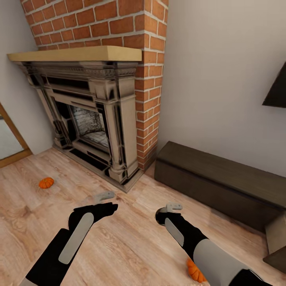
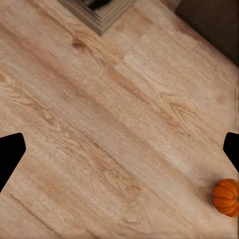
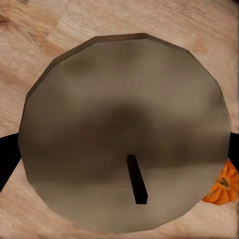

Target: Place each of the two pumpkins and all three candles from the living room inside a cabinet in the living room (use any cabinet), then make sure every cabinet is closed, and position the cauldron so it is next to a table in the living room.

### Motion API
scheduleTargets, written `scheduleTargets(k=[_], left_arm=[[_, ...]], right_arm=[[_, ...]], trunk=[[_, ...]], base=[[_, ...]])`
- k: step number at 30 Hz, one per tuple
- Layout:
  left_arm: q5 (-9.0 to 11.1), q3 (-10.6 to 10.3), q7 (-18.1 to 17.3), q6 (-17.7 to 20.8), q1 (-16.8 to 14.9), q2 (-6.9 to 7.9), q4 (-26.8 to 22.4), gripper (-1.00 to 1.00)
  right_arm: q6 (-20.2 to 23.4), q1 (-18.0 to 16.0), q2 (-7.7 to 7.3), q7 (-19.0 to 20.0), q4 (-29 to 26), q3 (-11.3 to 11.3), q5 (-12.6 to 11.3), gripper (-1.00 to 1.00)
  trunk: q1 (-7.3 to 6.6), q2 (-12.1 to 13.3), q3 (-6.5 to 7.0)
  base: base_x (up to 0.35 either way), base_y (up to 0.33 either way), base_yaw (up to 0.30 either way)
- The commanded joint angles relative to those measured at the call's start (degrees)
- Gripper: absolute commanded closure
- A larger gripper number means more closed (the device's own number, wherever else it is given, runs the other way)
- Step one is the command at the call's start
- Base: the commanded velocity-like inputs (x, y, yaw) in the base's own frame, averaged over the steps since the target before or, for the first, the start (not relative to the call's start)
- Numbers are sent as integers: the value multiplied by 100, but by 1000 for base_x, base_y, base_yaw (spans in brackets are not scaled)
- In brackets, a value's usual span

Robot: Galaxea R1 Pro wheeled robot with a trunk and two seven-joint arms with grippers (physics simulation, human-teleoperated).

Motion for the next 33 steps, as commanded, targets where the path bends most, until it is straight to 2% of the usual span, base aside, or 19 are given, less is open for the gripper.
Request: scheduleTargets(k=[1, 27, 33], left_arm=[[56, -12, 60, 4, -3, 6, -9, -100], [50, -14, 69, 4, -5, -1, -5, -100], [49, -23, 69, -3, -4, -2, 205, -100]], right_arm=[[6, -7, -5, -48, -6, 40, -57, 100], [-2, -7, 0, -48, -6, 49, -57, 100], [-117, -7, -3, -29, -6, 96, -57, 100]], trunk=[[-23, 39, 13], [-594, 1082, 480], [-726, 1322, 588]], base=[[-8, 0, -279], [-1, 0, -279], [0, 0, -279]])
